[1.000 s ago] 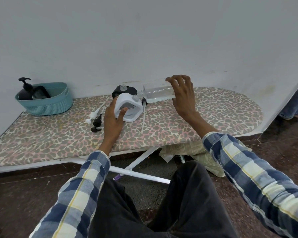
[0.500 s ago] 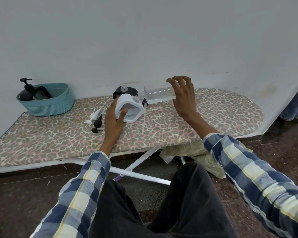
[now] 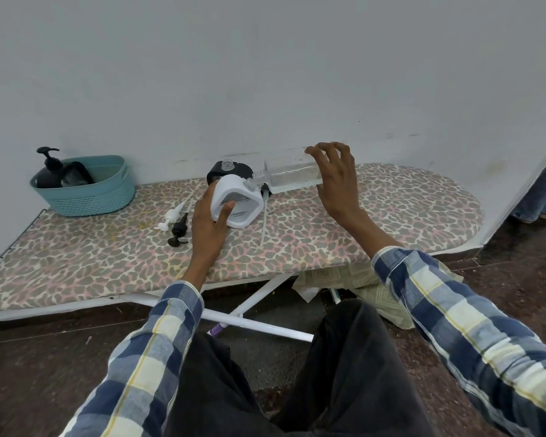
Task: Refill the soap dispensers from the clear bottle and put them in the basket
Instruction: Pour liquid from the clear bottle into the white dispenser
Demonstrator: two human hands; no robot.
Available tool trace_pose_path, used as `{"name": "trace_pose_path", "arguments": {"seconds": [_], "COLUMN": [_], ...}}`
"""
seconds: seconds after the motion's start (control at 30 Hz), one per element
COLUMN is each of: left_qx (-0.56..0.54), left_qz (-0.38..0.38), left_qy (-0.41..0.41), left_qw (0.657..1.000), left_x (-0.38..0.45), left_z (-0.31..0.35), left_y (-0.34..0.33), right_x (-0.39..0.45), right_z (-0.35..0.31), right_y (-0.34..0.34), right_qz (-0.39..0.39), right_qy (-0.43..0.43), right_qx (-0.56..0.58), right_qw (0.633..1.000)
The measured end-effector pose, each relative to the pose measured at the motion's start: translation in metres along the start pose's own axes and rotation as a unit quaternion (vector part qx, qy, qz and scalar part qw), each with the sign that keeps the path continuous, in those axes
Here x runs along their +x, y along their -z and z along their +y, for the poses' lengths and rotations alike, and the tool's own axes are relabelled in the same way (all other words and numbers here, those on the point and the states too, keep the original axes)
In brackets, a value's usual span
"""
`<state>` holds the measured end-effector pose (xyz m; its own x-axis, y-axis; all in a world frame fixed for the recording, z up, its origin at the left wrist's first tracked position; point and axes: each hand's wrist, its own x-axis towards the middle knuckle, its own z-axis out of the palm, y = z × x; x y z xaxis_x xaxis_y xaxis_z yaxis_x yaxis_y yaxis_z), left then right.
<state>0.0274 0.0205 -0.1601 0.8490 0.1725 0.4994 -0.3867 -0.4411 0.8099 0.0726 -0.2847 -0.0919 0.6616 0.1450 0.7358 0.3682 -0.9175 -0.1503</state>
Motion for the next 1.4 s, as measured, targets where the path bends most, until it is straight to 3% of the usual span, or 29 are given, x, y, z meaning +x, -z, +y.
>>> {"name": "trace_pose_path", "arguments": {"seconds": [0.47,0.93,1.07,1.2,1.4], "left_qx": [0.01,0.017,0.053,0.098,0.128], "left_qz": [0.008,0.004,0.013,-0.019,-0.029], "left_qy": [-0.003,0.02,0.074,0.072,0.055], "left_qw": [1.0,1.0,0.996,0.992,0.99], "left_x": [-0.001,-0.002,-0.003,-0.004,-0.002], "left_z": [0.003,0.007,0.01,0.005,-0.005], "left_y": [0.0,0.001,0.0,-0.003,-0.004], "right_x": [0.0,-0.033,-0.037,-0.037,-0.039], "right_z": [0.0,-0.013,-0.016,-0.019,-0.011], "right_y": [-0.005,-0.032,-0.04,-0.038,-0.044], "right_qz": [0.011,-0.05,-0.059,-0.026,-0.027], "right_qy": [0.001,-0.107,-0.203,-0.303,-0.355], "right_qx": [0.001,0.059,0.15,0.282,0.332], "right_qw": [1.0,0.991,0.966,0.91,0.874]}}
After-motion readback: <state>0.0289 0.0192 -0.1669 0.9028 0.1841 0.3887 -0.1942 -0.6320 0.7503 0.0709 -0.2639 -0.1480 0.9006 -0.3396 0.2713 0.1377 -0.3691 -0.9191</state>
